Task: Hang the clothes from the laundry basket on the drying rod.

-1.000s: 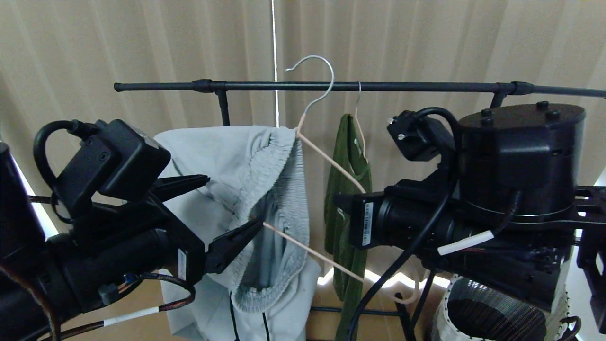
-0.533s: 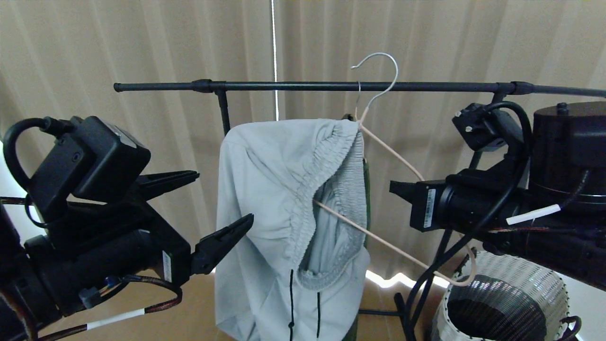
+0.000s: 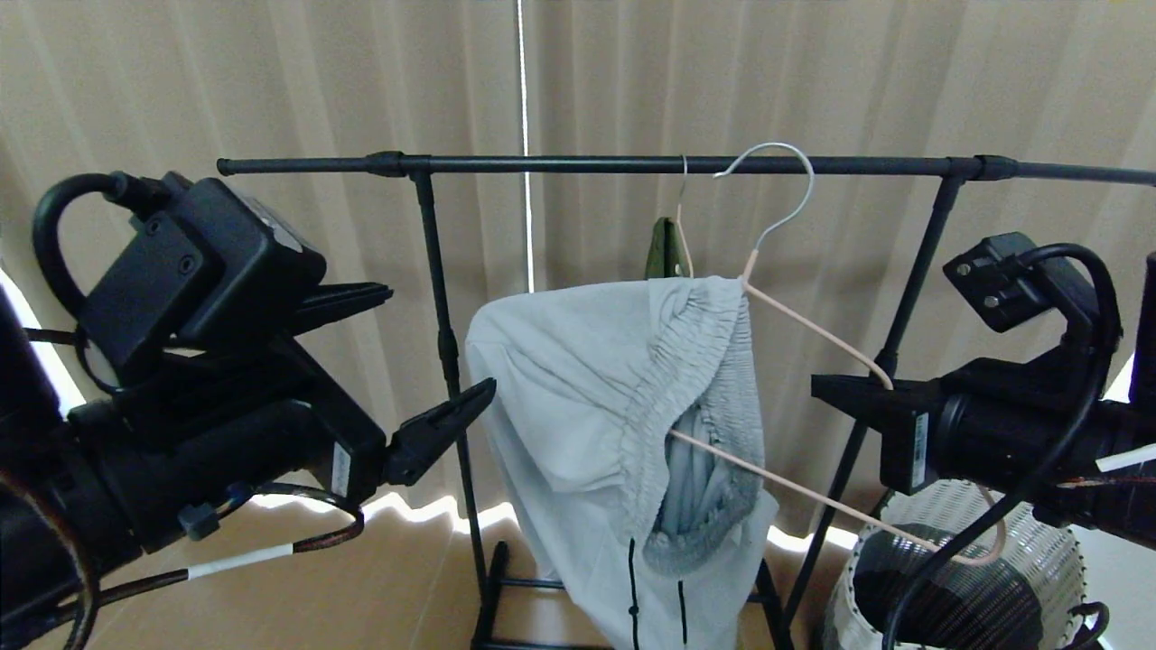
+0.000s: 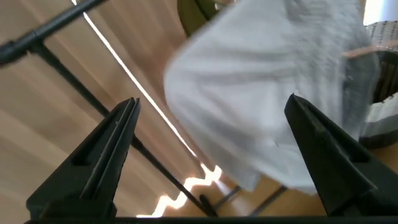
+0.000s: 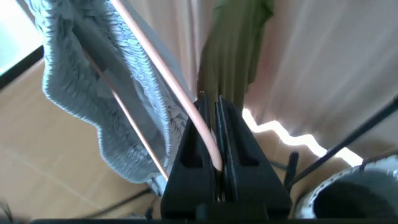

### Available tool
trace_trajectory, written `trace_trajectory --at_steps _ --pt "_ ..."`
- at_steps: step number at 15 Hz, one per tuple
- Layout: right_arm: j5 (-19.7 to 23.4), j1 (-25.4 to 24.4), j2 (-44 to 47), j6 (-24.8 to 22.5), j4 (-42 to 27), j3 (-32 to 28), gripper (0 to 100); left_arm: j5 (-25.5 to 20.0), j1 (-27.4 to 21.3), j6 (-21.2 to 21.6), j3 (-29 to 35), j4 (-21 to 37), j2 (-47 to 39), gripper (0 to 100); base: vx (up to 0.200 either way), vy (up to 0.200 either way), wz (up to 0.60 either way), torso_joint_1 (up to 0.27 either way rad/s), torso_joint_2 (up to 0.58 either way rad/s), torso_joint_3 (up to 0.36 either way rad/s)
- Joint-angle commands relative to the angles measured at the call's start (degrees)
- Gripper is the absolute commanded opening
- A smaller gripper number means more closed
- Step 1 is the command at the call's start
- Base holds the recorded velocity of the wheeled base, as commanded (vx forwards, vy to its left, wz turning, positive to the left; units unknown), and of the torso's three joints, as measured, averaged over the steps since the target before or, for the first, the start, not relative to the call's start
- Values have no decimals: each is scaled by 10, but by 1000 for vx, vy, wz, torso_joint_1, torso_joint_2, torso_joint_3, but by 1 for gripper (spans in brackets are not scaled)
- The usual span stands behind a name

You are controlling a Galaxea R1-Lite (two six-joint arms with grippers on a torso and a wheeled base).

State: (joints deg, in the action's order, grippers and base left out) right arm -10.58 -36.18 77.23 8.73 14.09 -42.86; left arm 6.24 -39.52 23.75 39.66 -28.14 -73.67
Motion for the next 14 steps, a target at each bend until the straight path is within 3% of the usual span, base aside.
trace_trajectory --at_steps 1,3,4,7,14 --pt "19 1 -8 -16 1 0 0 -33 9 16 19 1 -31 100 0 0 0 0 0 0" --pt "28 1 -7 -24 1 -2 0 -42 27 31 24 2 -35 100 0 0 0 0 0 0" --pt "73 1 6 -57 27 -3 0 -125 100 106 39 1 -54 100 0 0 0 0 0 0" --pt "76 1 62 -85 93 -7 0 -204 106 109 51 0 -60 100 0 0 0 0 0 0" --pt "79 -2 91 -106 113 -27 0 -208 105 142 108 1 -127 100 0 0 0 0 0 0"
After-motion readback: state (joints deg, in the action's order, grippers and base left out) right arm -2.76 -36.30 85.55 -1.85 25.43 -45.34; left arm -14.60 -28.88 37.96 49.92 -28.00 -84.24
